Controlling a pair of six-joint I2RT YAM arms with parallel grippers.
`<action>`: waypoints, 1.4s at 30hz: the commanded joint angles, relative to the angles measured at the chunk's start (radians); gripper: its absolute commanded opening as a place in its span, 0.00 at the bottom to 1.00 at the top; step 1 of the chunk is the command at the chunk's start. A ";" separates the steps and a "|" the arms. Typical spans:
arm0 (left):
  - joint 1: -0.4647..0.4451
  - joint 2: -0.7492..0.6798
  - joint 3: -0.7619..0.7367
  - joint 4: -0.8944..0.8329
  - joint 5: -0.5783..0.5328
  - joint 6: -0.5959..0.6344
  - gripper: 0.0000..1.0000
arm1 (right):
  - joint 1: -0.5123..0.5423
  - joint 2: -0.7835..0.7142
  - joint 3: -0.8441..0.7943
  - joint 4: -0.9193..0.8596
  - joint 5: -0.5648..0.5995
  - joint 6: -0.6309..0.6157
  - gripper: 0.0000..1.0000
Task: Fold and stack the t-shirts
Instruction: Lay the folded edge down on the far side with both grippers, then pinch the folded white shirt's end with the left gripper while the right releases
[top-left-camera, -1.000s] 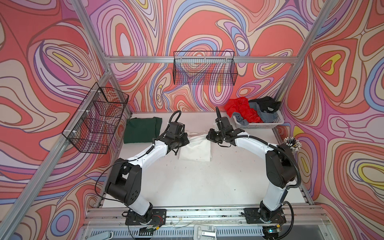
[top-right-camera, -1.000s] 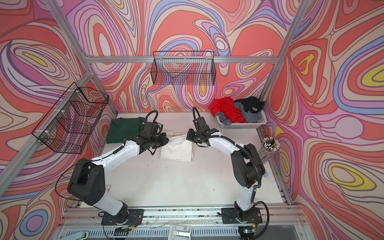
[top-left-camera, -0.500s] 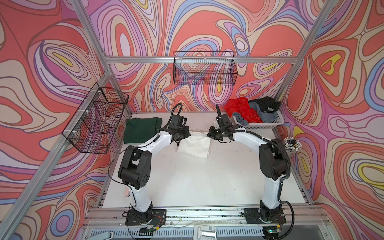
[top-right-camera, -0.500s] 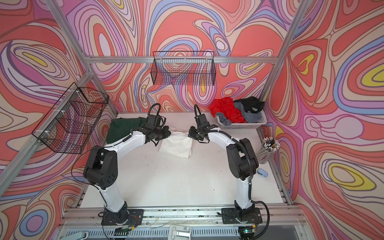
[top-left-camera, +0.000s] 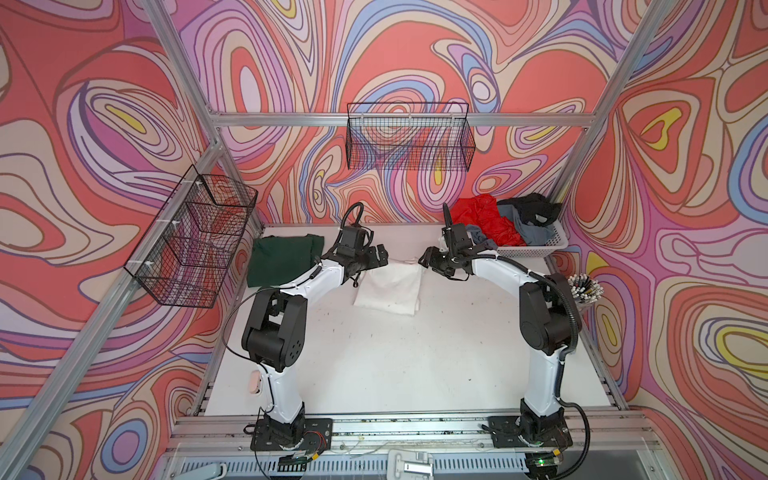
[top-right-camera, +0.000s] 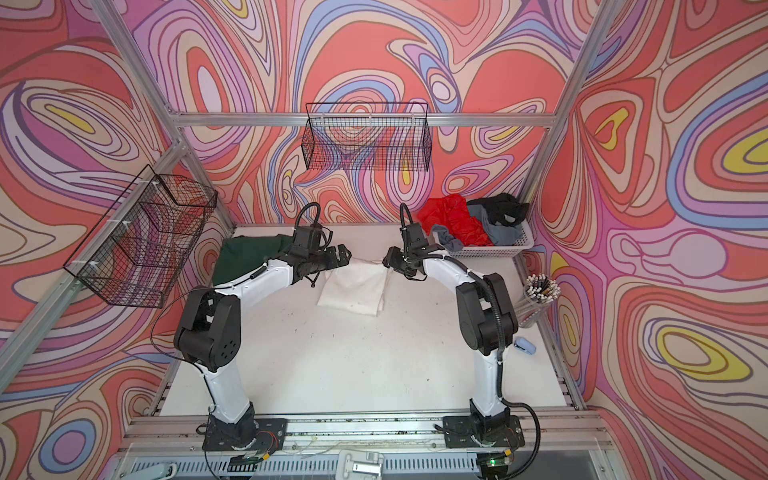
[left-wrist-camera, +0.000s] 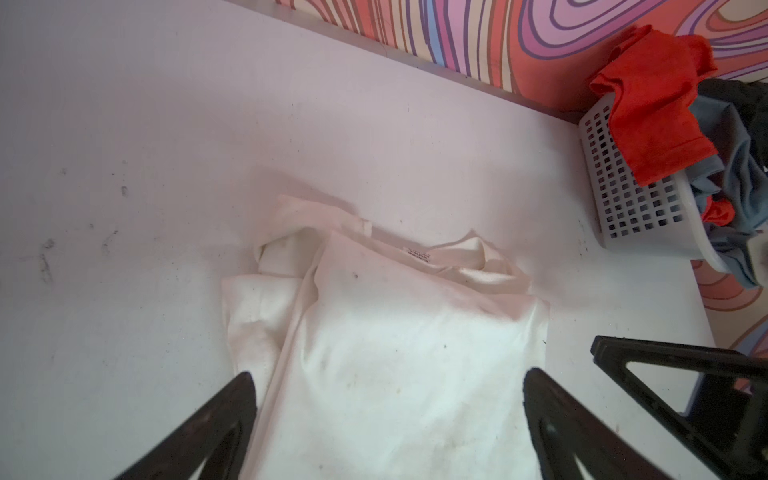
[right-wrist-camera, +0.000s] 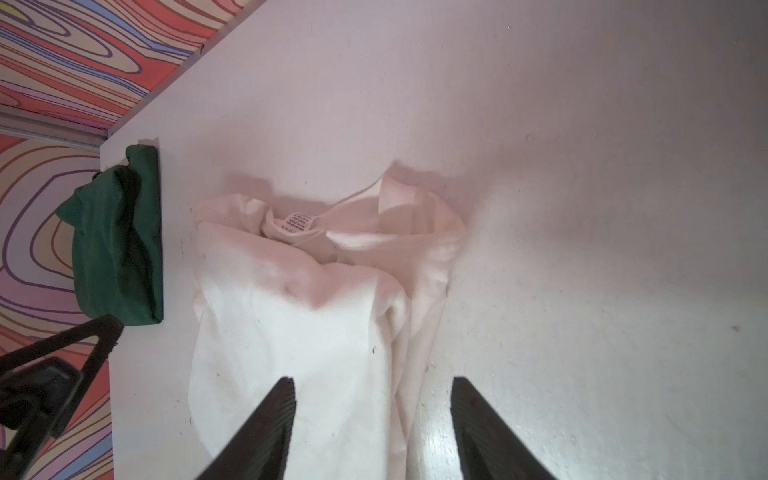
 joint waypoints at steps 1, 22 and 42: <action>0.005 -0.065 -0.043 0.004 -0.054 0.046 1.00 | 0.005 -0.044 -0.034 -0.014 0.016 -0.029 0.64; 0.055 0.006 -0.184 -0.013 0.031 0.011 1.00 | 0.044 -0.002 -0.155 0.133 0.089 -0.029 0.71; 0.056 0.121 -0.203 0.083 0.125 -0.038 0.53 | 0.008 0.143 -0.082 0.128 0.093 0.023 0.59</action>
